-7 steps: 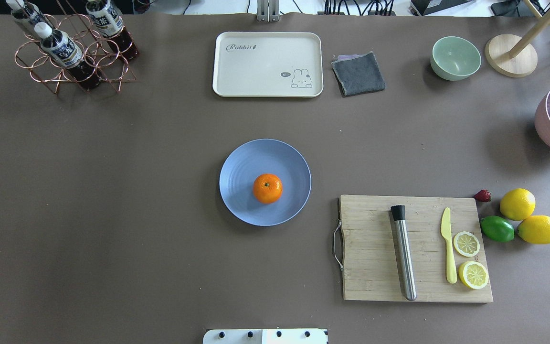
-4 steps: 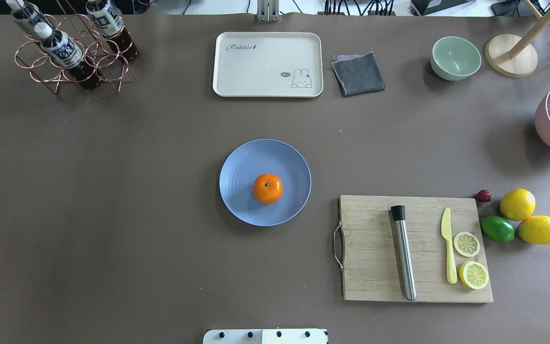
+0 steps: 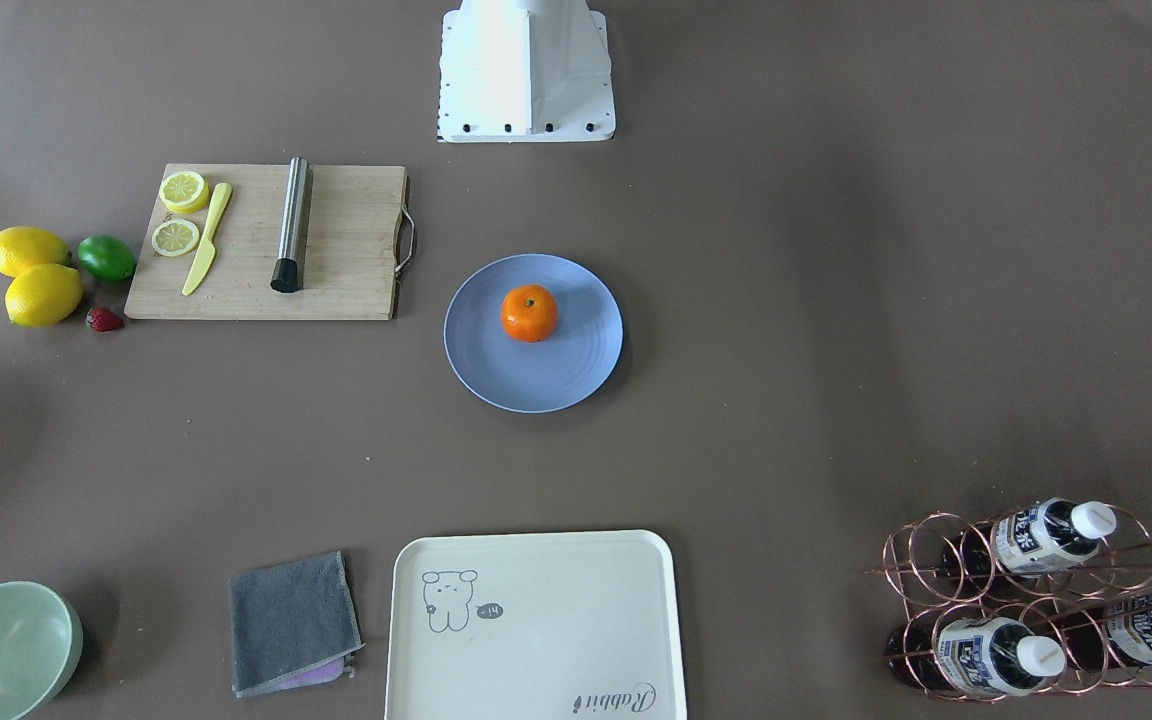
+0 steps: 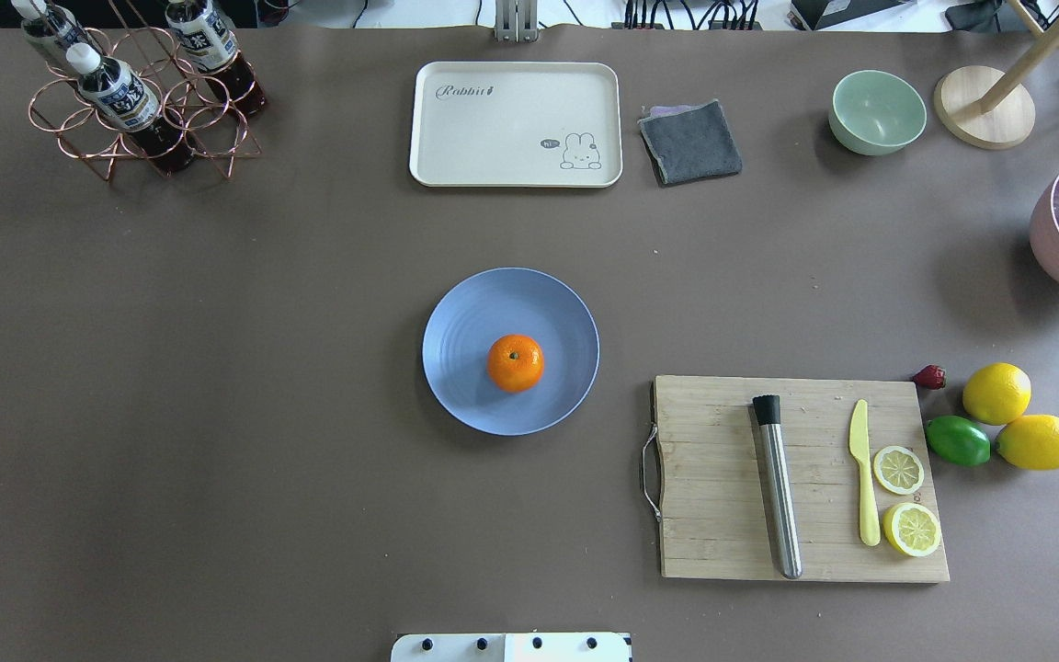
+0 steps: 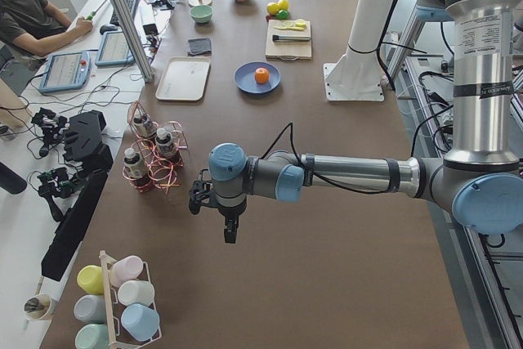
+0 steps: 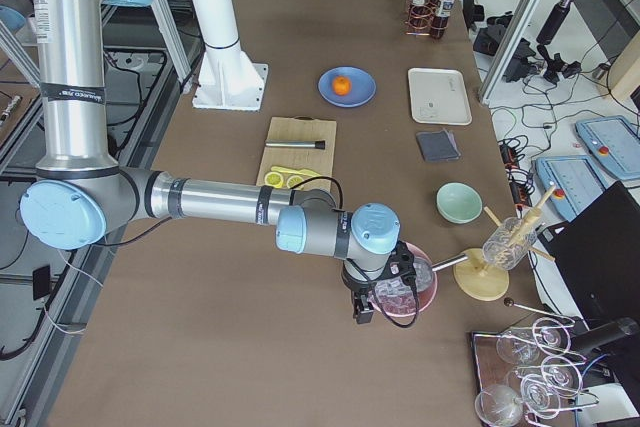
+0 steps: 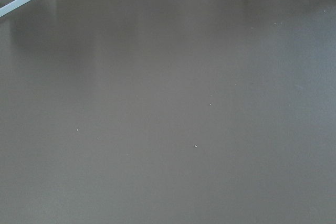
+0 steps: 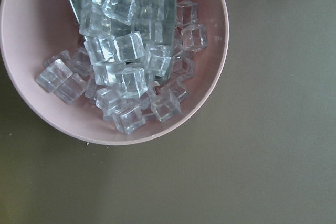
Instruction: Pick orange to plate
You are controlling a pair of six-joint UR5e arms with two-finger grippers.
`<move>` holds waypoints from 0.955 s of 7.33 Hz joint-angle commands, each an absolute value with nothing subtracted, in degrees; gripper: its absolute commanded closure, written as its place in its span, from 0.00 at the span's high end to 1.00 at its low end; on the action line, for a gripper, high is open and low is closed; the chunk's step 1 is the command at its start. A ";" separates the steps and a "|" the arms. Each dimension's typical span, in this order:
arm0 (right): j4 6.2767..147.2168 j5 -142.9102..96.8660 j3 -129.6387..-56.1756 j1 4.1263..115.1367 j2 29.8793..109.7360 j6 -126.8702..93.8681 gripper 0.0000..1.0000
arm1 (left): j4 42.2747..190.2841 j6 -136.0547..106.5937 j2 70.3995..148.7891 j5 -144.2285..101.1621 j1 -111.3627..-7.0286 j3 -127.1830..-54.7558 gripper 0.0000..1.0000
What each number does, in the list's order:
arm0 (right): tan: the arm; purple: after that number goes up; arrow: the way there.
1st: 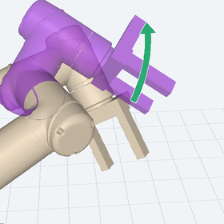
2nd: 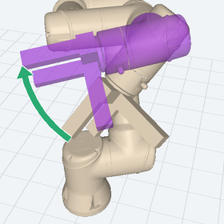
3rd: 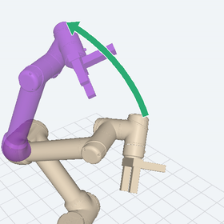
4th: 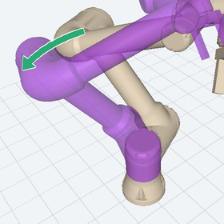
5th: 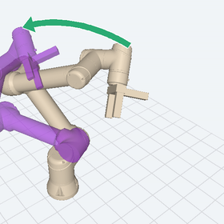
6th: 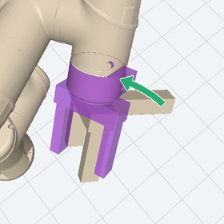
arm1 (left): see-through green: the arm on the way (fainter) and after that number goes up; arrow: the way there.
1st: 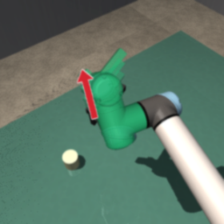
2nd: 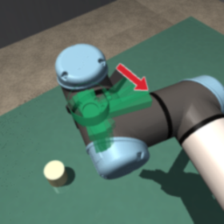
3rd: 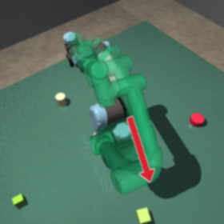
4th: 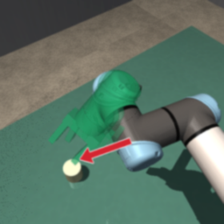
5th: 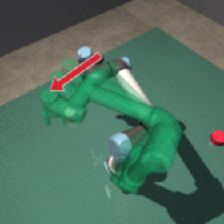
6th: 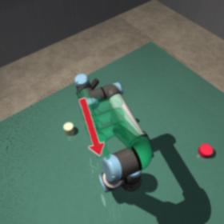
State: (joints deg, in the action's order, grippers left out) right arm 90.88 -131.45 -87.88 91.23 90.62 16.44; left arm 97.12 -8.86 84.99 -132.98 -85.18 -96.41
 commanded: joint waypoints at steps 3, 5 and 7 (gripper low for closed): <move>90.88 -131.57 -87.54 90.62 90.62 16.35 1.00 | 97.21 -8.44 84.90 -133.07 -85.52 -96.42 0.97; 90.88 -131.83 -87.71 90.44 90.62 15.56 1.00 | 97.21 -8.35 84.90 -133.07 -86.04 -96.50 0.98; 90.97 -131.84 -87.89 89.91 89.92 15.38 1.00 | 99.99 -8.26 83.34 -133.07 -86.66 -96.33 0.98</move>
